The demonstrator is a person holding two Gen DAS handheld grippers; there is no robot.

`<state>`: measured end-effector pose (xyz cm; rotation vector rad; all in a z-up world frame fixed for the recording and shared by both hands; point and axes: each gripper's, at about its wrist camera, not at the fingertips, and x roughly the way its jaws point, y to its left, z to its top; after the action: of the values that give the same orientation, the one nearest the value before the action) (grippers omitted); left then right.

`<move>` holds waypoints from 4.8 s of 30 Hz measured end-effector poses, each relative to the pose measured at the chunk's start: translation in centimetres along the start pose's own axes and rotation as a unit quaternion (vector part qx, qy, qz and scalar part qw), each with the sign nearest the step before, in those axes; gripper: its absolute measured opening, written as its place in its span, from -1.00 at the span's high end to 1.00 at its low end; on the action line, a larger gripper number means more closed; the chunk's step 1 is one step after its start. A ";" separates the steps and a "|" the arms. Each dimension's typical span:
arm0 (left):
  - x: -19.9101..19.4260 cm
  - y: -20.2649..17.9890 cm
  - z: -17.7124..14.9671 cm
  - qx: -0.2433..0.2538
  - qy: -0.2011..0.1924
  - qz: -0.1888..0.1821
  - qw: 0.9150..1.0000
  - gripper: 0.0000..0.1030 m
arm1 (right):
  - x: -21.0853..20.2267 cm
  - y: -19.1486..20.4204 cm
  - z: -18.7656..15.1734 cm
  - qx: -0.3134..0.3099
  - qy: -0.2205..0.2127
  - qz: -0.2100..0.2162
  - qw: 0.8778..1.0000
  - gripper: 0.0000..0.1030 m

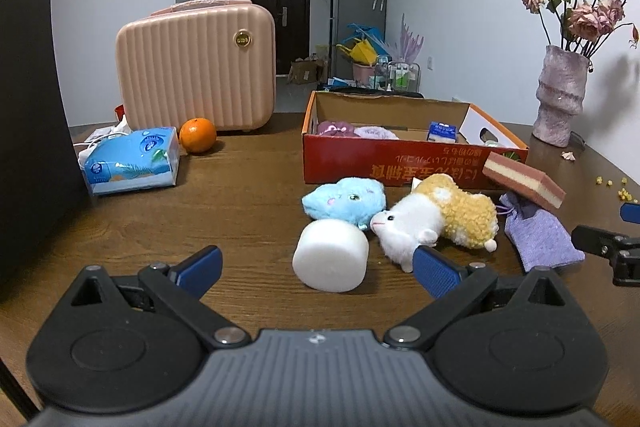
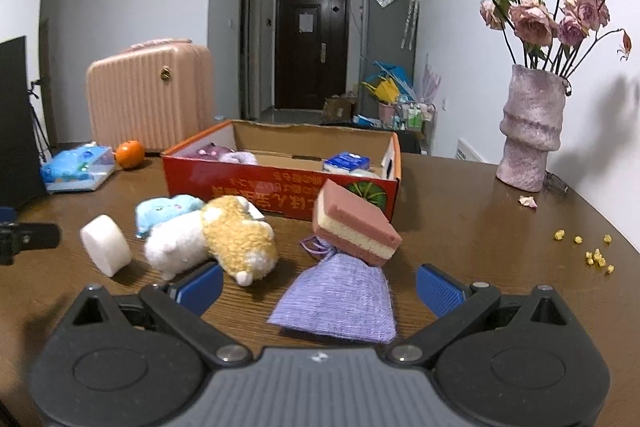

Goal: Organize soft objects
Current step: 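Grasp the purple drawstring sachet with the right gripper, then grasp the white foam cylinder with the left gripper while the right lifts the sachet, then lift and carry the sachet and foam cylinder over the cardboard box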

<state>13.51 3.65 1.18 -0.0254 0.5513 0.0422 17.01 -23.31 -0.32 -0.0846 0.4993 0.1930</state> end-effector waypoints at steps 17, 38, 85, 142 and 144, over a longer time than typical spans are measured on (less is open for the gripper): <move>0.9 0.3 -0.6 -0.007 0.013 0.004 1.000 -1.00 | 9.3 -1.2 -0.5 -0.012 0.083 -0.013 0.996 -0.80; 1.8 0.7 -1.1 -0.019 0.020 -0.001 1.000 -1.00 | 7.9 -1.5 -1.8 0.012 0.043 0.027 0.999 0.35; 2.6 0.3 -1.3 -0.012 0.030 -0.006 0.999 -1.00 | 3.7 -3.6 -1.1 0.138 -0.009 0.131 0.982 0.36; 6.1 -1.4 2.5 0.031 -0.027 -0.037 0.998 -0.13 | 4.3 -1.7 -0.4 0.072 -0.066 0.100 0.990 0.36; 5.8 -1.7 3.4 0.036 -0.041 -0.035 0.998 -0.13 | 4.4 -1.5 0.1 0.067 -0.070 0.100 0.990 0.36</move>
<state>20.28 2.27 1.06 0.0265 0.4698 -0.0456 21.15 -24.04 -2.30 0.1096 0.3787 0.3579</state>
